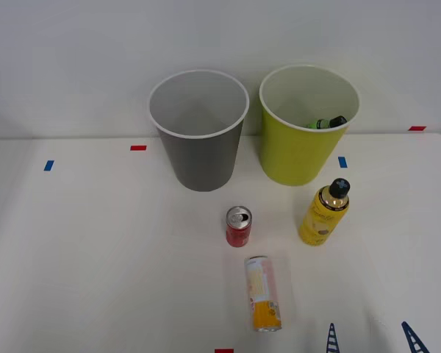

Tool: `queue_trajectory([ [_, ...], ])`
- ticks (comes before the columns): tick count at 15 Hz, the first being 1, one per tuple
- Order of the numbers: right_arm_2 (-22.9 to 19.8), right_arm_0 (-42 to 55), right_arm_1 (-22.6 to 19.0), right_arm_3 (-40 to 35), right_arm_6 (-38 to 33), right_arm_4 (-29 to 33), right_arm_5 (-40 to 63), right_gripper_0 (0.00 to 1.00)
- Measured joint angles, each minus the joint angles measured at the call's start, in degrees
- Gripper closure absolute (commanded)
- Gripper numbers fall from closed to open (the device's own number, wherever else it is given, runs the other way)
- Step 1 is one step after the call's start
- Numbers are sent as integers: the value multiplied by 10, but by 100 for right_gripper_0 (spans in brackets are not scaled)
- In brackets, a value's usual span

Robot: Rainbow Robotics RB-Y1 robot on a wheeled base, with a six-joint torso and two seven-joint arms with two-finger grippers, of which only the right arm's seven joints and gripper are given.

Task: Put cans in the gray bin, plastic bottles in the light green bin

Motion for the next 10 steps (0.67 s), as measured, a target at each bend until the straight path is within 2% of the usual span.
queue_trajectory([
  [10, -1, 0, -4, 0, 3, -1, -1, 0],
])
